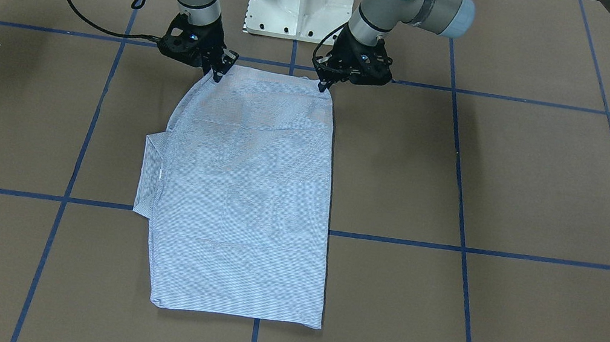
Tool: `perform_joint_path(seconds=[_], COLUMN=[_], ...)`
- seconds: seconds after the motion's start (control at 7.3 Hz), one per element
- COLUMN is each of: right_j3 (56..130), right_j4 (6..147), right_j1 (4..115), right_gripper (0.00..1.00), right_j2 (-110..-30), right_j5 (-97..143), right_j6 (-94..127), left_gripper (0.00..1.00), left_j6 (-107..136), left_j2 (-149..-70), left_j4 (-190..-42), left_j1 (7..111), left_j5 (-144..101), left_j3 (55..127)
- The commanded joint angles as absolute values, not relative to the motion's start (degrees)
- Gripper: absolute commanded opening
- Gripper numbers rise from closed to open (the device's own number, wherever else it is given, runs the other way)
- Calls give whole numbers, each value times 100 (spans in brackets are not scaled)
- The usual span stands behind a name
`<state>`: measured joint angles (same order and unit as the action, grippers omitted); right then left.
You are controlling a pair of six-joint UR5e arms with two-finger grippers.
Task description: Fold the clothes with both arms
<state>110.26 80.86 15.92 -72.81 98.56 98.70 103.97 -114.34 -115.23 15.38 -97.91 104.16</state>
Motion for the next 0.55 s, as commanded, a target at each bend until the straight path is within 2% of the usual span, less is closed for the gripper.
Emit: perform_joint_path(seconds=[0.0,0.41], right_j3=[11022,11030], right_j4=[8086,8095], right_j1=[1600,1713], right_gripper=[0,0], right_j2=[-7233,-7216], right_j5=[9861,10105], right_j6=[9914,9914], left_gripper=[0,0], left_j6=[10397,10389], left_j2=[-11435,-11426], left_j4=[-11522,-11522], left_j1=[1538,1599], left_j5=[-9791,-9808], left_j3=[10415,10555])
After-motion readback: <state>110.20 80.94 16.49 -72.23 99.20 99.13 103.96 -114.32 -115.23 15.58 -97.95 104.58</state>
